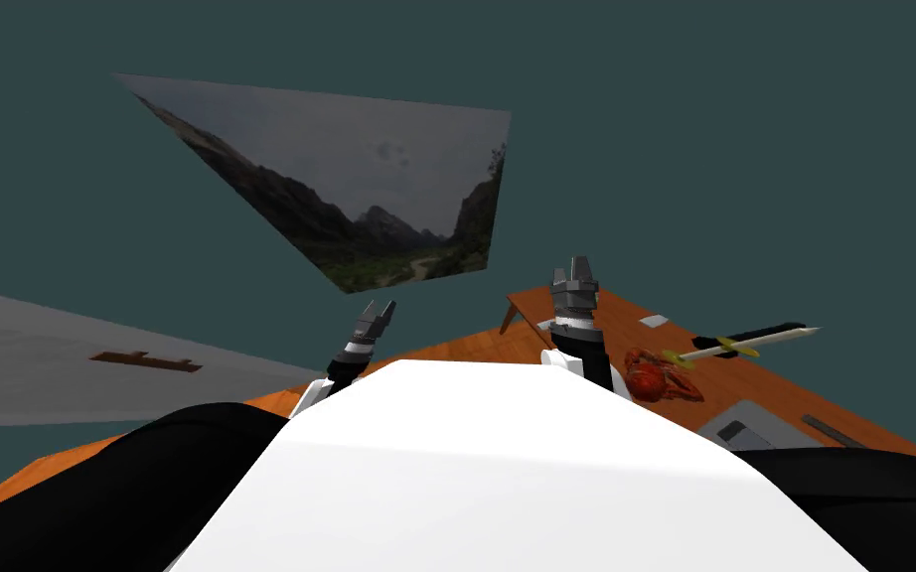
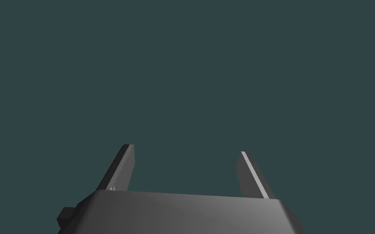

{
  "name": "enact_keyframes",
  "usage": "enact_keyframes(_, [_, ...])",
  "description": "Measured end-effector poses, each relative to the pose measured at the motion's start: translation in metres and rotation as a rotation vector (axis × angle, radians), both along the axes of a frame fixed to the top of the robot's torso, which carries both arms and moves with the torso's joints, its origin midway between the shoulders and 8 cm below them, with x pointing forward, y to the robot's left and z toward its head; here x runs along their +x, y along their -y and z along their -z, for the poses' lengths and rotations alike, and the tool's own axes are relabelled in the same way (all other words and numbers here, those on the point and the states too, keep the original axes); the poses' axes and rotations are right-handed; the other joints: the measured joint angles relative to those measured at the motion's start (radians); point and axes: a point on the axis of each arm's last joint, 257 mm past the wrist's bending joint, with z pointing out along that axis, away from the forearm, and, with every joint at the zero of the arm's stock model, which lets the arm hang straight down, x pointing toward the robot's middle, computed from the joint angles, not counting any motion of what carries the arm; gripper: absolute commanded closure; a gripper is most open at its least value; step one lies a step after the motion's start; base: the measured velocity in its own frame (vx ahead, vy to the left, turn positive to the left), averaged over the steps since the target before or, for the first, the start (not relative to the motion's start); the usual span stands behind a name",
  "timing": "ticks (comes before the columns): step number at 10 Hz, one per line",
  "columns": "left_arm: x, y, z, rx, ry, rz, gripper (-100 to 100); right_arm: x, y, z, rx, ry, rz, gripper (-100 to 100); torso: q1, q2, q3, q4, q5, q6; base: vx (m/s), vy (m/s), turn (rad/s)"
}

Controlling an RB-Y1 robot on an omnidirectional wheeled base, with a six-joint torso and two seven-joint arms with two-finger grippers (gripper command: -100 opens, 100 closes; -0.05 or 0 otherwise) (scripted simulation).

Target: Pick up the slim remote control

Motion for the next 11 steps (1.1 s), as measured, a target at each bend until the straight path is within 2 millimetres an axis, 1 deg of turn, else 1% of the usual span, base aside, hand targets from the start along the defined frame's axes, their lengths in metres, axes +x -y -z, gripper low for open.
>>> enact_keyframes(2, [-0.006,-0.008,0.020,0.084,-0.043,-0.020,-100,0.000,0.000,0.000,0.000,0.000,0.000,0,0.001,0.000,0.000,0.000,0.000,0.000,-0.007,0.028,0.391])
enact_keyframes(3, [-0.007,-0.007,0.023,0.096,-0.047,-0.021,-100,0.000,0.000,0.000,0.000,0.000,0.000,0,0.000,0.000,0.000,0.000,0.000,0.000,0.001,0.024,0.382])
enact_keyframes(4, [-0.009,-0.011,0.038,0.145,-0.077,-0.033,-100,0.000,0.000,0.000,0.000,0.000,0.000,0,0.000,0.000,0.000,0.000,0.000,0.000,0.002,0.025,0.372])
enact_keyframes(5, [-0.012,-0.014,0.045,0.181,-0.094,-0.038,-100,0.000,0.000,0.000,0.000,0.000,0.000,0,0.000,0.000,0.000,0.000,0.000,0.000,0.002,0.014,0.444])
enact_keyframes(7, [-0.014,-0.015,0.047,0.196,-0.100,-0.040,-100,0.000,0.000,0.000,0.000,0.000,0.000,0,-0.002,0.000,0.000,0.000,0.000,0.001,0.006,0.008,0.352])
enact_keyframes(8, [-0.019,-0.018,0.061,0.243,-0.133,-0.049,-100,0.000,0.000,0.000,0.000,0.000,0.000,0,-0.001,0.000,0.000,0.000,0.000,0.000,0.013,0.020,0.470])
enact_keyframes(9, [-0.021,-0.022,0.069,0.279,-0.150,-0.054,-100,0.000,0.000,0.000,0.000,0.000,0.000,0,0.000,-0.001,0.000,0.000,0.000,0.000,0.007,0.008,0.379])
enact_keyframes(10, [-0.023,-0.023,0.071,0.290,-0.155,-0.055,-100,0.000,0.000,0.000,0.000,0.000,0.000,0,-0.001,0.000,0.000,0.000,0.000,0.001,0.016,0.011,0.382])
enact_keyframes(11, [-0.029,-0.028,0.085,0.340,-0.190,-0.062,-100,0.000,0.000,0.000,0.000,0.000,0.000,0,-0.001,-0.001,0.000,0.000,0.000,0.000,0.019,0.012,0.431])
